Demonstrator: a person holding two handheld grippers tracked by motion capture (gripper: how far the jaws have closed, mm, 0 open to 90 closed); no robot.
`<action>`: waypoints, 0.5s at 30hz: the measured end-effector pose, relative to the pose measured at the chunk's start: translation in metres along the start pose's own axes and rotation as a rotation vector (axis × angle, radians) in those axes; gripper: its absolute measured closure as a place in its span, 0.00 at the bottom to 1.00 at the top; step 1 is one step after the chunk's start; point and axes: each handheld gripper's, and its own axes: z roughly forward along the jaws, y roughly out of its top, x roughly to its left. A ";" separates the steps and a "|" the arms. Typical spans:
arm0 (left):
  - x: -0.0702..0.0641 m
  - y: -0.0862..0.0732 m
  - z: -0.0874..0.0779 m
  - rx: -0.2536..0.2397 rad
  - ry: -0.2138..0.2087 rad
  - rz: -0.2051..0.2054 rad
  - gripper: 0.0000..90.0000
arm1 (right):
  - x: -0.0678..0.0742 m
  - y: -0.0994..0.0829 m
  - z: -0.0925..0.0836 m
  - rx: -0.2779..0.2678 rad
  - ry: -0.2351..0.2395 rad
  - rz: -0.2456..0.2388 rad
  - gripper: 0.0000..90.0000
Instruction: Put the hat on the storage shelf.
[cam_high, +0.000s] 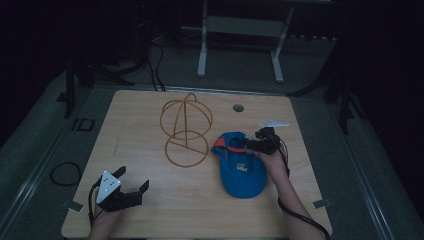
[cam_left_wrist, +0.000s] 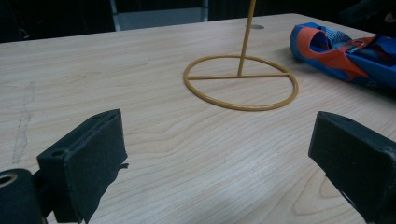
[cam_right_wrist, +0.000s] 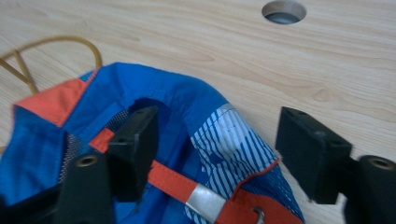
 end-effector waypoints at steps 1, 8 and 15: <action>0.000 0.000 0.000 -0.001 0.002 0.001 0.05 | 0.001 0.001 0.003 0.006 -0.003 -0.003 0.35; 0.001 -0.001 0.000 -0.006 0.014 0.007 0.05 | 0.004 -0.002 0.025 0.080 -0.022 -0.044 0.37; 0.002 -0.001 0.001 0.004 0.011 -0.001 0.05 | 0.004 -0.007 0.035 0.146 -0.032 -0.073 0.40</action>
